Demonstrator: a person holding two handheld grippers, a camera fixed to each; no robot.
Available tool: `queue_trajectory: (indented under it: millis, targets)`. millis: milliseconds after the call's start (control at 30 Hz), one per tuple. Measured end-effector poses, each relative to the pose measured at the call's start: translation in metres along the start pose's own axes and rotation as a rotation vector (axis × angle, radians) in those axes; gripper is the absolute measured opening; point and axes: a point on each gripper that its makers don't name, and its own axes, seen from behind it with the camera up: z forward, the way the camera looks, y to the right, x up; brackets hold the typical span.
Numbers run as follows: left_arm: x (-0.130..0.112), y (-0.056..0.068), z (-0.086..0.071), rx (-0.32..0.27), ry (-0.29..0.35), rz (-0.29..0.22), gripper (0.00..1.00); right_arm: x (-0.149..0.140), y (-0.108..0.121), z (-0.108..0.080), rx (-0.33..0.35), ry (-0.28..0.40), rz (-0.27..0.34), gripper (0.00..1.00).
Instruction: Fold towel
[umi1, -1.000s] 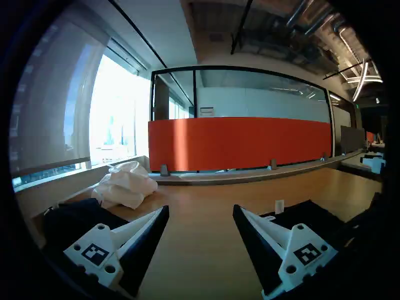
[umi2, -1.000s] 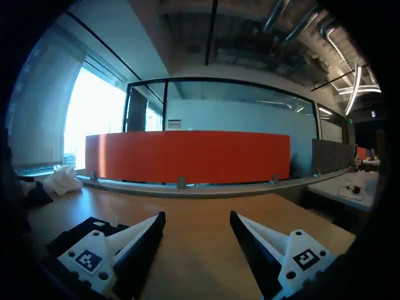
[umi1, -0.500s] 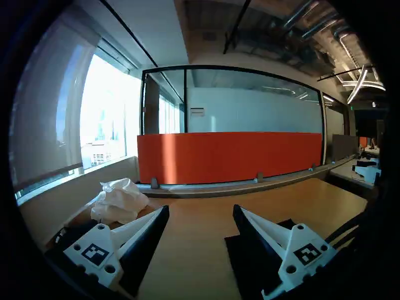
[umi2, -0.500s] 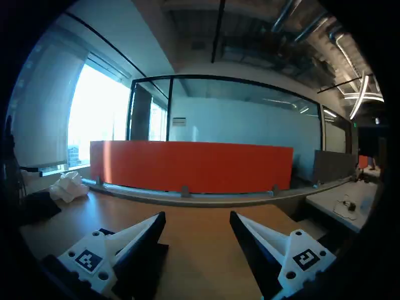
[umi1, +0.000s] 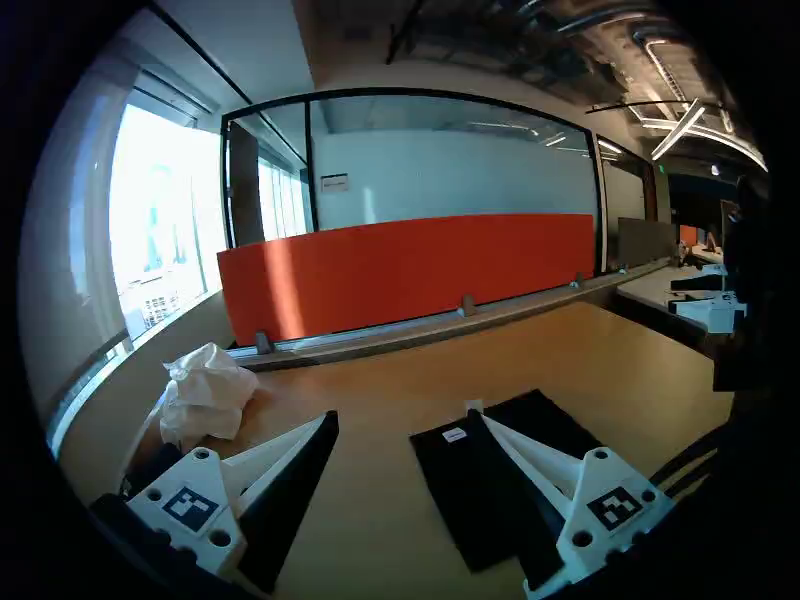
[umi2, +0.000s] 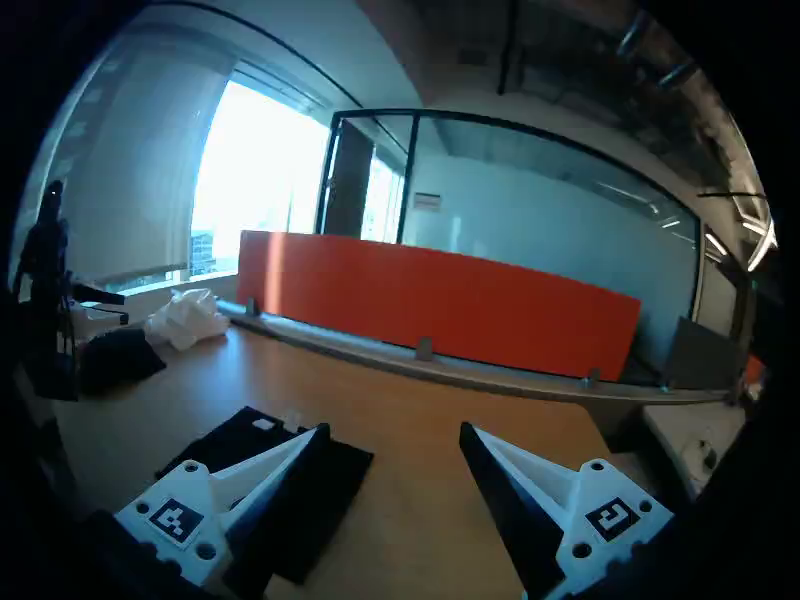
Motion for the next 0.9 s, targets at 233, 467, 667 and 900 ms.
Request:
queue_trajectory:
  millis: [233,467,667,900]
  targets:
    - [-0.019,0.023,-0.001,-0.102,-0.077,0.034,0.94,-0.024,-0.03,-0.006,0.126,-0.107,-0.064,1.0]
    - [-0.044,0.036,0.0,-0.149,-0.134,0.044,0.94,-0.04,-0.049,-0.006,0.194,-0.162,-0.086,1.0]
    - [-0.072,0.046,0.004,-0.167,-0.183,0.058,0.94,-0.06,-0.064,-0.004,0.238,-0.203,-0.095,1.0]
    - [-0.111,0.056,0.007,-0.182,-0.244,0.07,0.94,-0.091,-0.08,0.002,0.268,-0.251,-0.101,1.0]
